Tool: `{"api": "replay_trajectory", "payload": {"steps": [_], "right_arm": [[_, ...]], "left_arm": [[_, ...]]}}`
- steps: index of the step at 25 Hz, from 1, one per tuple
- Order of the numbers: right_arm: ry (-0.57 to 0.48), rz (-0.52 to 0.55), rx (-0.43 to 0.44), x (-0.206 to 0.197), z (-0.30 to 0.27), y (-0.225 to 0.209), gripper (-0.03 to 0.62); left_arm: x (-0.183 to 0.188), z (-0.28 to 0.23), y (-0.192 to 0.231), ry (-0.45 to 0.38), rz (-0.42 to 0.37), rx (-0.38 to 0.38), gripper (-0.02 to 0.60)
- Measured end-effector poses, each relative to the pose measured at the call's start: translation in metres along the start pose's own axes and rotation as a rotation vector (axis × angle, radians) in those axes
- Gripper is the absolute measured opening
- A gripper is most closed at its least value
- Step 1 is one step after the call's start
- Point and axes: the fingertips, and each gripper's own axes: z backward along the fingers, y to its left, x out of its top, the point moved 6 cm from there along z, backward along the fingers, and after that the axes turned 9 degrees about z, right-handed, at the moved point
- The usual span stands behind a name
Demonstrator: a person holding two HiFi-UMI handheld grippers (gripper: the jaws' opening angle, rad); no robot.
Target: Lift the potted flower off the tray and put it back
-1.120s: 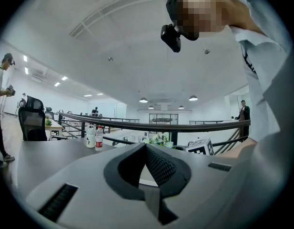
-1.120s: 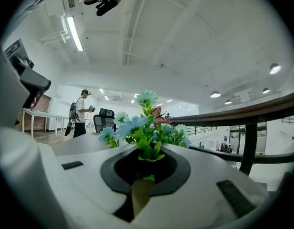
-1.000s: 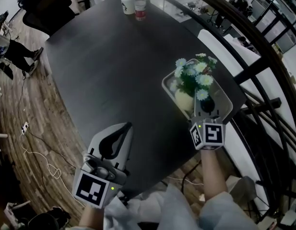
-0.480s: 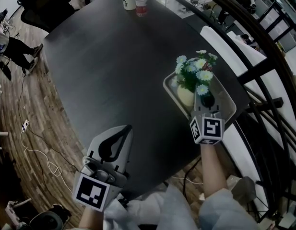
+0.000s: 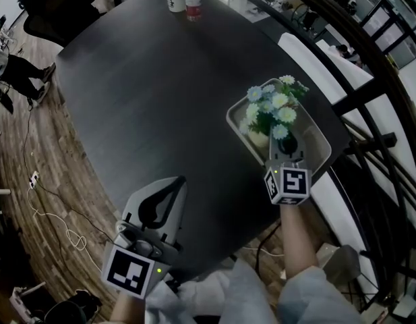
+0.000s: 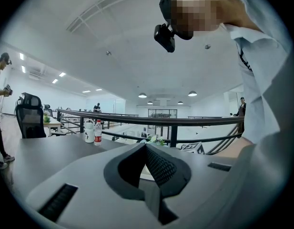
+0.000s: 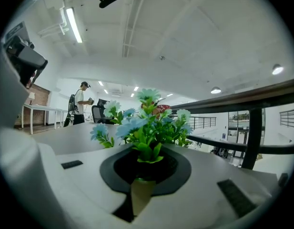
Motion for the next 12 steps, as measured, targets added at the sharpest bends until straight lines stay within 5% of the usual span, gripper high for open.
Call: {"api": "replay_trajectory", "payload": {"steps": [12], "right_arm": [[0.075, -0.081, 0.014, -0.003, 0.009, 0.003, 0.158]], "left_arm": [[0.005, 0.011, -0.004, -0.020, -0.007, -0.032, -0.002]]}}
